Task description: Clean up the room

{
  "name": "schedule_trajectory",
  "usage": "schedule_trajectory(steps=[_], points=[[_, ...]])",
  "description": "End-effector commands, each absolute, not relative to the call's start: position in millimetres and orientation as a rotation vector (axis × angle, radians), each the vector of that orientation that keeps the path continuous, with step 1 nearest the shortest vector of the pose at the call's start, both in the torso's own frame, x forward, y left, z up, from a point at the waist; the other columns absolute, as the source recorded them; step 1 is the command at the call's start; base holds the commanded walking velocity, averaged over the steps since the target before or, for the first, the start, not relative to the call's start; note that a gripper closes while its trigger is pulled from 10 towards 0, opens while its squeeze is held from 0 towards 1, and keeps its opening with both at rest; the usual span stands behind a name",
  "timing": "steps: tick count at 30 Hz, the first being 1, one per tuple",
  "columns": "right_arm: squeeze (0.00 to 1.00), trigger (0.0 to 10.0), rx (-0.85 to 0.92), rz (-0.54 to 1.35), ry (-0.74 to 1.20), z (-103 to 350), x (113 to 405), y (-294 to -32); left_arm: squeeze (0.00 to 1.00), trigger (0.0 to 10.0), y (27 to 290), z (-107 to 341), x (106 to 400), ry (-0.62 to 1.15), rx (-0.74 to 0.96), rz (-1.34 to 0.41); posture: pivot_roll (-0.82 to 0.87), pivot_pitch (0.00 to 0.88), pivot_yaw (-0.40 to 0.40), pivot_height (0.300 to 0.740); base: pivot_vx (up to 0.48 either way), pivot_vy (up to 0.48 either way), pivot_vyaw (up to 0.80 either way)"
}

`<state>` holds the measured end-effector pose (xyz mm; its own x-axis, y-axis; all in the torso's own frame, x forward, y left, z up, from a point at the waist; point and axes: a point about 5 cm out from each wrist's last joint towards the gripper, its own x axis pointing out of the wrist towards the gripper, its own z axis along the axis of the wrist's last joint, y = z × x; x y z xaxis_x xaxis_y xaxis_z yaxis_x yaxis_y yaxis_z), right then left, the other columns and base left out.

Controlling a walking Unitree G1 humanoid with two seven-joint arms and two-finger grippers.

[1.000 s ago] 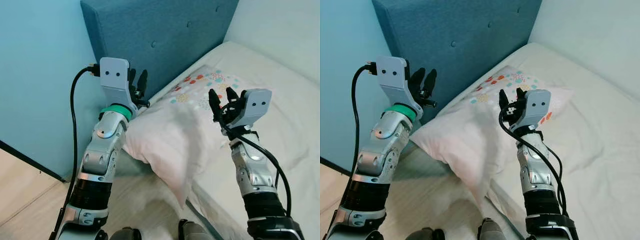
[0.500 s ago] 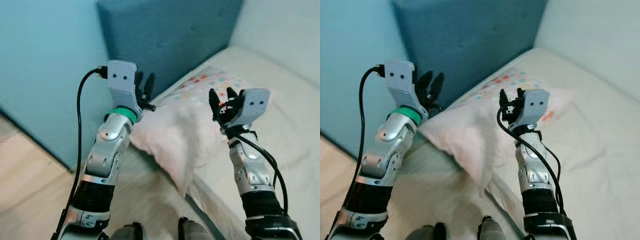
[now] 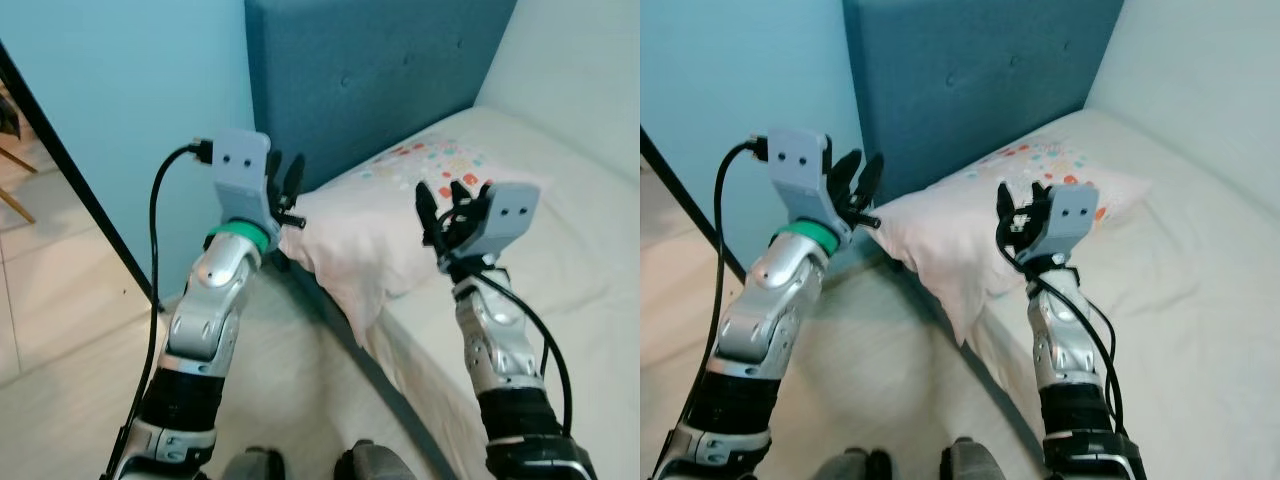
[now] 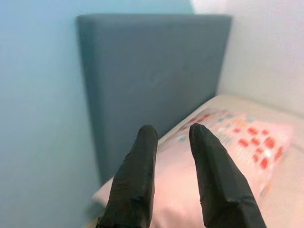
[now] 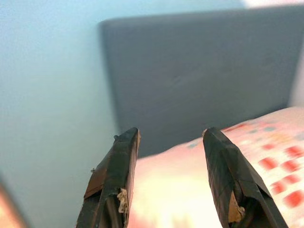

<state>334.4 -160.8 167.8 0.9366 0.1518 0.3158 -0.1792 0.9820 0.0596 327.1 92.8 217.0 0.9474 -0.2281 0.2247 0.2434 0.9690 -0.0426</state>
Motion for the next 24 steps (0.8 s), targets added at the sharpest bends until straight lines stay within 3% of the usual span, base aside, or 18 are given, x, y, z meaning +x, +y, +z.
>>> schedule_trajectory(steps=[1, 7, 18, 24], points=[[0.00, 10.0, 0.093, 0.165, -0.291, 161.7, 332.7, -162.7, 0.00, 10.0, 92.2, 215.5, 326.6, -0.217, -0.065, -0.239, -0.06, 0.042, 0.041, 0.736, -0.262, 0.000, 0.00], [0.00, 10.0, 0.074, 0.171, -0.287, 160.9, 332.5, -162.0, 0.00, 10.0, 93.2, 215.0, 326.9, -0.214, -0.067, -0.235, -0.06, 0.044, 0.042, 0.736, -0.128, 0.000, 0.21], [0.00, 10.0, 0.045, 0.199, -0.283, 159.5, 331.4, -157.0, 0.00, 10.0, 98.3, 212.6, 328.9, -0.212, -0.035, -0.197, -0.06, 0.048, 0.041, 0.736, 0.000, 0.000, 0.78], [0.00, 10.0, 0.074, 0.222, -0.285, 159.9, 330.4, -154.7, 0.00, 10.0, 99.0, 210.7, 329.7, -0.213, -0.022, -0.183, -0.06, 0.047, 0.041, 0.736, 0.393, 0.000, 0.50]])
